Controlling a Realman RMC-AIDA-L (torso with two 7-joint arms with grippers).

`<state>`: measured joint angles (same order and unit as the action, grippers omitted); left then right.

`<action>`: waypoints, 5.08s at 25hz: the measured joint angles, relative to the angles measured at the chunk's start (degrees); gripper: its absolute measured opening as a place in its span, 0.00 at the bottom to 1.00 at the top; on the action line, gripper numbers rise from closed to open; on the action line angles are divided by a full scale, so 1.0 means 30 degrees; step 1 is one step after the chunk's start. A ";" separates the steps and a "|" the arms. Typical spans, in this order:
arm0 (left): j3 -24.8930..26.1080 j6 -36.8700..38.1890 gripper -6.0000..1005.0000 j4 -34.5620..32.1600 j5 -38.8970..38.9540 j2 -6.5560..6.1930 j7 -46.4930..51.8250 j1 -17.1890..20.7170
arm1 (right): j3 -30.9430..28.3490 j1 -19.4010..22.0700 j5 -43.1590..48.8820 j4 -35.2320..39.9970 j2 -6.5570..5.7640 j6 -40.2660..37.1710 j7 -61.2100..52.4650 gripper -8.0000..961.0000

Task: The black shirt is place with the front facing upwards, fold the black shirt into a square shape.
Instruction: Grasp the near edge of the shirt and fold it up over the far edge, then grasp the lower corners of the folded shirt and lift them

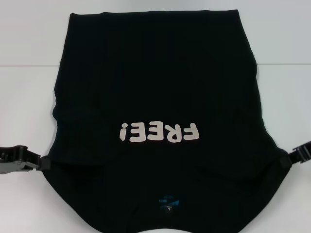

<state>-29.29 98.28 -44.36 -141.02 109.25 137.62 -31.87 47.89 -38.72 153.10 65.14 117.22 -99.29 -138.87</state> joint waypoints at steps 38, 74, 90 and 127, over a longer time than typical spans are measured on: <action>0.0072 0.4513 0.04 0.2797 -0.0886 -0.0734 -0.1601 -0.0887 | -0.4311 0.1344 -0.1044 -0.2160 -0.0794 -0.3746 0.4174 0.04; 0.6463 -1.1033 0.04 0.6450 1.0828 0.1900 -0.8357 -0.0575 | -0.9381 0.1256 -1.6439 -1.2827 0.0275 1.0965 1.2903 0.04; 0.6423 -1.4449 0.04 0.7159 1.2082 0.2906 -1.1058 -0.1549 | -0.9283 -0.0830 -1.6547 -1.4192 0.0854 1.5807 1.6187 0.04; -0.1169 -1.0757 0.82 0.6433 1.0850 0.0755 -0.5522 0.1803 | -0.4782 0.2613 -1.5314 -1.3612 0.0752 0.6988 2.2018 0.85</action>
<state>-32.80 66.01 -25.06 -108.47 111.51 121.06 -26.46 33.54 -30.88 107.16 24.30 119.48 -78.33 -72.81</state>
